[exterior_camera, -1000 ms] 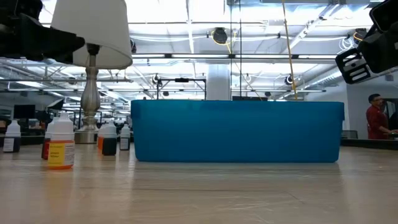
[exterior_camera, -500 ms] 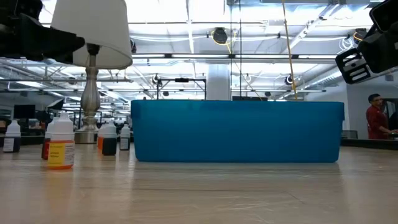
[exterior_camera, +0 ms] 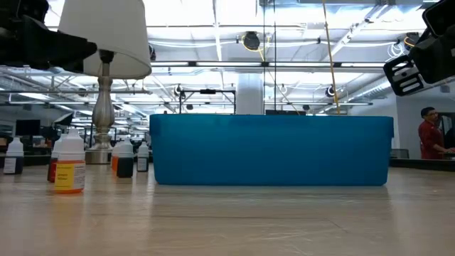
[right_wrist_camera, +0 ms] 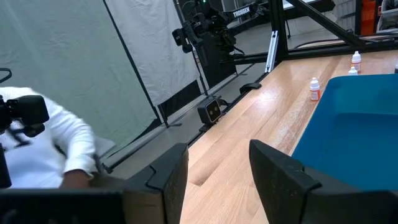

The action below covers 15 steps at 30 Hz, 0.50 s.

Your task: Pick & Place food coloring

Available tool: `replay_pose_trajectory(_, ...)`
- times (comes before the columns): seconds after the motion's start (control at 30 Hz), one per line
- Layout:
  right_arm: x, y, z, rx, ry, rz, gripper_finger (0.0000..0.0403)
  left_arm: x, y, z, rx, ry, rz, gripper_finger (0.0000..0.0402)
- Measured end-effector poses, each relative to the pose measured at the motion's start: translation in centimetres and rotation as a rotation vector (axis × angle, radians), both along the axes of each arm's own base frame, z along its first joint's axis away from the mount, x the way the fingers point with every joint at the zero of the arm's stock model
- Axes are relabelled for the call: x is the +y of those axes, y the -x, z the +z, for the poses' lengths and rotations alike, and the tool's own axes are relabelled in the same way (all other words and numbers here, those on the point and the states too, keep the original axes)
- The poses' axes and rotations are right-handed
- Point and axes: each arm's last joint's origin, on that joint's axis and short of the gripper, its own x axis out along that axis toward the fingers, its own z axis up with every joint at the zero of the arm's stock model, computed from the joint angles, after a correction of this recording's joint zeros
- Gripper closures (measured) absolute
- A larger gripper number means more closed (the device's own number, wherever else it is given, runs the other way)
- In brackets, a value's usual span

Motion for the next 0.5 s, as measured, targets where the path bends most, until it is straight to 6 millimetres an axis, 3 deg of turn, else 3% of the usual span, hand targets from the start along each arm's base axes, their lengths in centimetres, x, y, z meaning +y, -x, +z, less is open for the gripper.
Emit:
replay_pose_trajectory(0.3, -0.04, -0.04, 0.04, -0.051, 0.052, -0.014, 0.0243, 0.00, 0.00, 0.00, 0.000, 0.000, 0.000, 0.0295)
replay_pose_trajectory(0.5, -0.78, -0.54, 0.76, -0.159, 0.118, -0.319, 0.0243, 0.00, 0.00, 0.00, 0.000, 0.000, 0.000, 0.0295)
